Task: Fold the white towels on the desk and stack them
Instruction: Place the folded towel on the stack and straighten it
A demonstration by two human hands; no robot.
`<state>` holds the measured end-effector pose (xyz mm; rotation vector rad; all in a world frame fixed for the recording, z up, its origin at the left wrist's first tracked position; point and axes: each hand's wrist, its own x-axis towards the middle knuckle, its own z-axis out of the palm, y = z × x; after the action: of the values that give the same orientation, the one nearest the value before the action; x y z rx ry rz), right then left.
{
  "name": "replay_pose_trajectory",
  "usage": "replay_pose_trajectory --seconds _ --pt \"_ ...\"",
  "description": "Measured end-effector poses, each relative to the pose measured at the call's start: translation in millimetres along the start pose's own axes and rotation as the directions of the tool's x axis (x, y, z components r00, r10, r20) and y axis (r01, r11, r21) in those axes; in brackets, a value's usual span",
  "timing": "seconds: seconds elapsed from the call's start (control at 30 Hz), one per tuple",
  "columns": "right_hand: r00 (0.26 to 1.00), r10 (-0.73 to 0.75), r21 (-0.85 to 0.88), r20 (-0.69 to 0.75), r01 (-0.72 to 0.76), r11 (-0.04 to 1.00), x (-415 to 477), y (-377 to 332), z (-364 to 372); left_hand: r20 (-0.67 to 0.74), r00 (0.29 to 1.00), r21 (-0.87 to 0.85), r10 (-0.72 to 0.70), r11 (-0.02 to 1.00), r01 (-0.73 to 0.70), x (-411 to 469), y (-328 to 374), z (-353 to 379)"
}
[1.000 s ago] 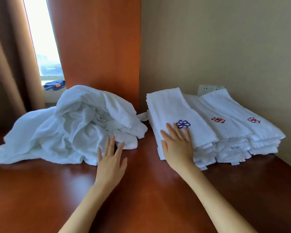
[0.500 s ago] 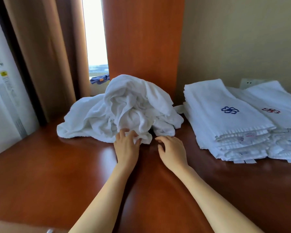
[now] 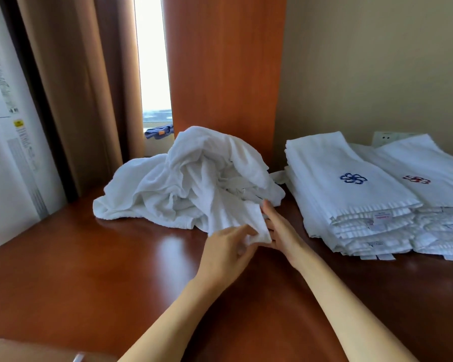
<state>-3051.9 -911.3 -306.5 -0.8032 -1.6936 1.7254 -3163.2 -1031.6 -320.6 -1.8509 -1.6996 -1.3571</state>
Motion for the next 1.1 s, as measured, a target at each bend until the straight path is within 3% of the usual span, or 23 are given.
replay_pose_trajectory --seconds 0.1,0.17,0.3,0.37,0.43,0.5,0.57,0.63,0.7,0.73,0.8,0.87,0.93,1.1 --pt "0.999 -0.008 -0.084 0.043 0.011 0.996 -2.3 -2.9 10.3 0.147 0.957 0.023 0.252 0.966 -0.258 -16.3 15.0 3.9" --pt "0.998 -0.033 -0.160 0.051 0.041 0.986 -4.3 -2.2 16.0 0.227 0.912 0.048 0.341 0.931 -0.361 -22.6 19.1 3.0" --pt "0.990 -0.073 -0.387 0.119 0.114 0.915 -6.0 6.8 19.1 0.329 0.909 0.028 0.258 0.959 -0.282 -34.4 19.2 -9.9" --pt "0.995 -0.085 -0.477 0.056 0.101 0.873 -5.1 8.2 18.1 0.447 0.882 0.010 0.149 0.985 -0.172 -38.1 19.9 -20.9" --pt "0.989 -0.147 -0.649 -0.030 0.093 0.755 -4.0 9.9 12.7 0.487 0.867 0.069 0.110 0.984 -0.163 -33.5 18.4 -33.9" --pt "0.977 -0.185 -0.724 -0.106 0.052 0.688 -4.8 12.9 6.1 0.389 0.919 0.173 0.067 0.974 -0.145 -15.7 9.9 -48.5" --pt "0.959 -0.211 -0.709 -0.188 0.016 0.705 -5.2 15.5 3.2 0.174 0.984 0.219 -0.045 0.976 0.006 12.4 -4.4 -61.6" --pt "0.876 -0.397 -0.758 -0.273 0.058 0.650 -6.4 14.8 8.2 -0.024 0.991 0.250 -0.133 0.959 0.135 47.7 -22.4 -68.6" --pt "0.741 -0.643 -0.813 -0.192 0.247 0.527 -6.8 10.5 26.3 -0.114 0.970 0.269 -0.213 0.933 0.237 82.2 -40.2 -69.3" --pt "0.722 -0.689 -0.821 -0.072 0.350 0.452 -5.4 9.0 39.4 -0.129 0.958 0.274 -0.257 0.919 0.283 97.6 -48.5 -68.2" --pt "0.775 -0.596 -0.812 0.209 0.477 0.337 0.7 14.9 67.9 -0.122 0.931 0.318 -0.344 0.875 0.365 123.0 -64.1 -65.7" --pt "0.879 -0.346 -0.830 0.329 0.444 0.337 11.0 28.7 81.8 -0.065 0.920 0.406 -0.387 0.832 0.379 139.8 -77.8 -63.6" --pt "0.925 -0.238 -0.858 0.295 0.366 0.360 23.7 36.3 75.3 0.018 0.920 0.453 -0.392 0.823 0.342 150.1 -86.6 -60.2" --pt "0.926 -0.311 -0.882 0.215 0.321 0.346 39.8 35.3 56.1 -0.015 0.933 0.419 -0.359 0.845 0.332 156.4 -87.1 -56.3"
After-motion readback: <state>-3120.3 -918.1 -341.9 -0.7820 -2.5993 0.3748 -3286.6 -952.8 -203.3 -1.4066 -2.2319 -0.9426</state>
